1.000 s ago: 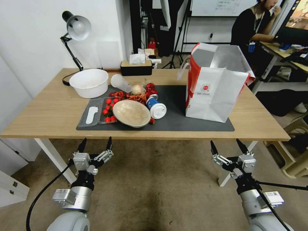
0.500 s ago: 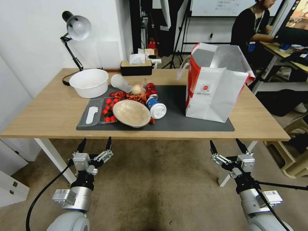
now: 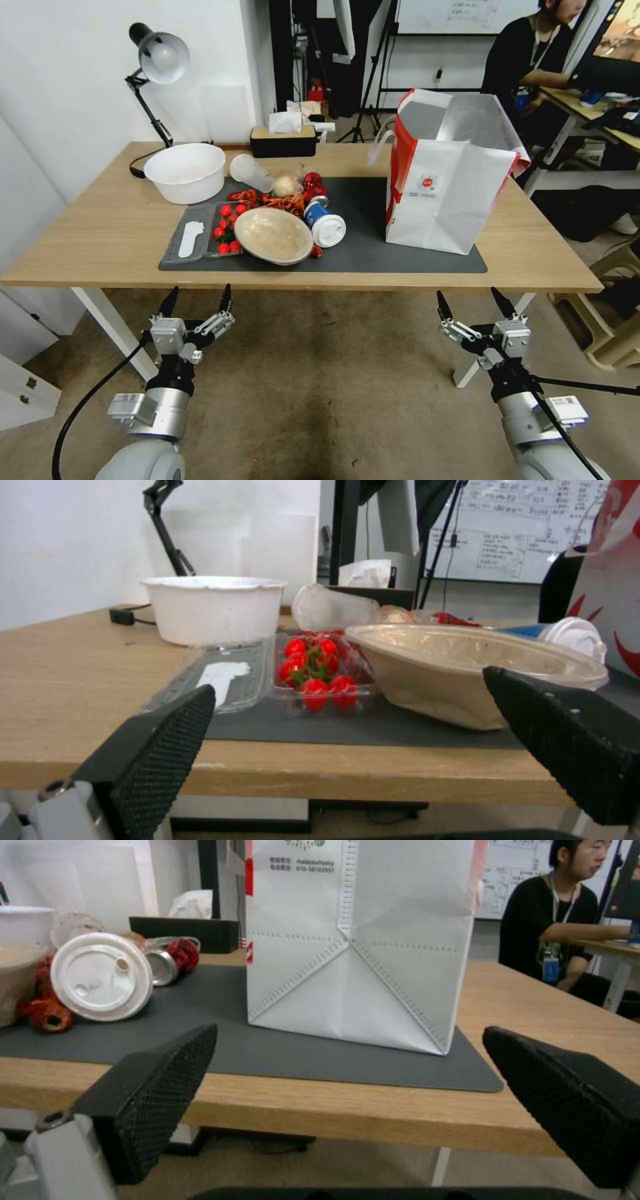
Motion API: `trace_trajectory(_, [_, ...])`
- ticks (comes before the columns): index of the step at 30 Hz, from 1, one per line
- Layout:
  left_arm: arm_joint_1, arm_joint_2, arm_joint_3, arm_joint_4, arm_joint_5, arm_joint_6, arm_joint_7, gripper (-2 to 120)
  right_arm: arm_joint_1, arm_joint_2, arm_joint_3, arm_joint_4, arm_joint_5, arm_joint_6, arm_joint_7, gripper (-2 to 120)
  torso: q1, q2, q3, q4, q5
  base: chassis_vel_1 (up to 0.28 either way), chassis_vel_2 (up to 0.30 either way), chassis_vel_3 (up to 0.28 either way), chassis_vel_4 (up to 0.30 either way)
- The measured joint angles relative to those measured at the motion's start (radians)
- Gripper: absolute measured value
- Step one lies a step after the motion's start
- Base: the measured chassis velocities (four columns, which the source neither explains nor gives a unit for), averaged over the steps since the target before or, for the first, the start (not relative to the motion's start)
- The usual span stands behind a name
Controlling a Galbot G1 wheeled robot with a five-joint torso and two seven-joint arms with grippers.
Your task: Pick up the food delivery bag from the floor and place it on the table.
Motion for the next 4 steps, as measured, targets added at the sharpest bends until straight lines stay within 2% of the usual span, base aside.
trace_trajectory(4, [0.001,0.0,0.0,-0.001,0.002,0.0,0.0,100,0.0,0.002,-0.001,0.0,-0.003,0.0,0.0,100,0.0,0.0,0.0,0.0,0.0,0.0,0.0,0.0,0.0])
